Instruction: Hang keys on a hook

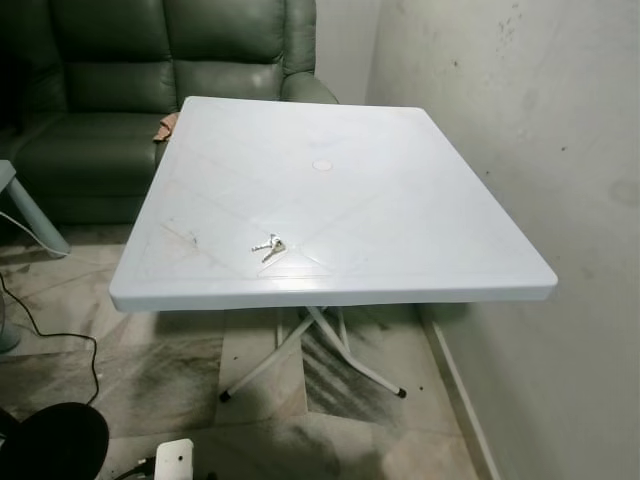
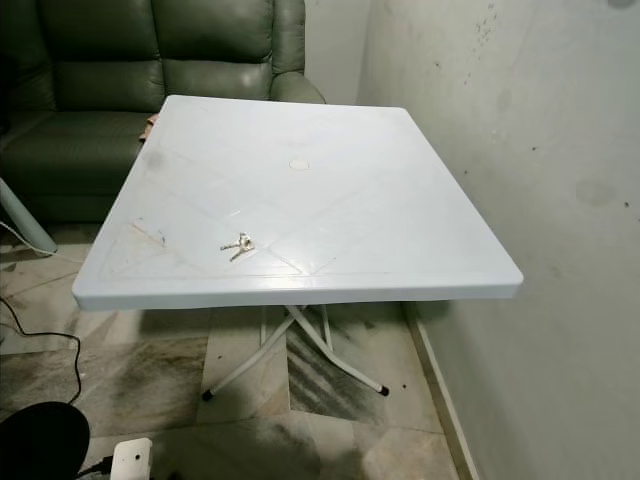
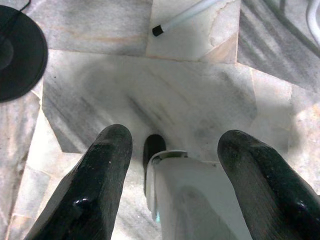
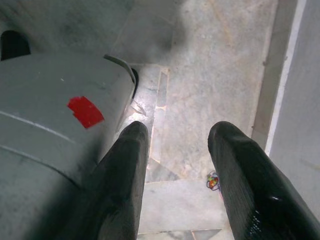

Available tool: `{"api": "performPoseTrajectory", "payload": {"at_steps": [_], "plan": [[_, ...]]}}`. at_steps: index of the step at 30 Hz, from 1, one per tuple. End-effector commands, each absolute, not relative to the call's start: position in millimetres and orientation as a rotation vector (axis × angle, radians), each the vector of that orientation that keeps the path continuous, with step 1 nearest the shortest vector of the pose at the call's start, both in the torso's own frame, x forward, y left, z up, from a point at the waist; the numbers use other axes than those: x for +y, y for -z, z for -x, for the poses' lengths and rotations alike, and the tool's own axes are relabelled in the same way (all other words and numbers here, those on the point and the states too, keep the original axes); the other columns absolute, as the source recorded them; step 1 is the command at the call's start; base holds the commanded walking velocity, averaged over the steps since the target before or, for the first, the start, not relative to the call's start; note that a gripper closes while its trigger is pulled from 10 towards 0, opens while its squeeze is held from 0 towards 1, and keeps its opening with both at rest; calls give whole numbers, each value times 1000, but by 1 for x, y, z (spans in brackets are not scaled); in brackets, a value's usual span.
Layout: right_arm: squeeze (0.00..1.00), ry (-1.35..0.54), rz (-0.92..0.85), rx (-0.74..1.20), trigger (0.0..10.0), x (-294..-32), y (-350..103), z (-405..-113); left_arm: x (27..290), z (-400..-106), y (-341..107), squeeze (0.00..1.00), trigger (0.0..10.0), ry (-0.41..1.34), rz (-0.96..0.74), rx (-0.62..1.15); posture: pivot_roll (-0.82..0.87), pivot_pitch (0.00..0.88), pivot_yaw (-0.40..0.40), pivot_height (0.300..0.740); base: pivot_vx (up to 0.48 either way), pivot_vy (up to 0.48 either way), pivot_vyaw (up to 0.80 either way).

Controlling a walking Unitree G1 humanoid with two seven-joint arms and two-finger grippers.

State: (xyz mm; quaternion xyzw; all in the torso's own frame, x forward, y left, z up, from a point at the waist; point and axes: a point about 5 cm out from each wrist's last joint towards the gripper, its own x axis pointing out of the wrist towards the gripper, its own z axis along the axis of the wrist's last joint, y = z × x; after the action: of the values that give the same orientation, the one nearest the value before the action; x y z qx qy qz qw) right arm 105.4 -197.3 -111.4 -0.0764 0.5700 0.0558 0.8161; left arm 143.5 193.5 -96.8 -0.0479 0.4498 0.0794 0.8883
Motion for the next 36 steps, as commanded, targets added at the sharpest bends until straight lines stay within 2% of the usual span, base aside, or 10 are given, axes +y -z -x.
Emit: {"api": "performPoseTrajectory", "payload": {"at_steps": [1,10,17,18,19,20,24,36], "plan": [[0,-126,161,1214,10000,-196,111,-106,193,-143,97,0,10000,-162,91,932,-64,0,-55,732,0,0,0],[0,-141,173,1212,10000,-195,112,-106,193,-145,96,0,10000,-149,89,917,-64,0,-54,732,0,0,0],[0,-186,201,1148,10000,-200,106,-118,188,-160,87,0,10000,-45,6,806,-74,0,-48,732,0,0,0],[298,-192,181,1134,10000,-200,105,-121,188,-159,87,0,10000,-30,-18,807,-75,0,-47,732,0,0,0],[298,-194,176,1129,10000,-200,105,-122,189,-158,87,0,10000,-25,-27,808,-75,0,-48,732,0,0,0],[1000,-200,182,1126,10000,-200,105,-123,189,-158,87,0,10000,-23,-28,809,-74,0,-47,732,0,0,0],[1000,-210,242,1120,10000,-205,103,-126,193,-148,91,0,10000,-38,-36,845,-67,0,-49,732,0,0,0],[1000,-228,240,1097,10000,-208,100,-133,190,-143,92,0,10000,1,-137,832,-61,0,-54,732,0,0,0]]}}
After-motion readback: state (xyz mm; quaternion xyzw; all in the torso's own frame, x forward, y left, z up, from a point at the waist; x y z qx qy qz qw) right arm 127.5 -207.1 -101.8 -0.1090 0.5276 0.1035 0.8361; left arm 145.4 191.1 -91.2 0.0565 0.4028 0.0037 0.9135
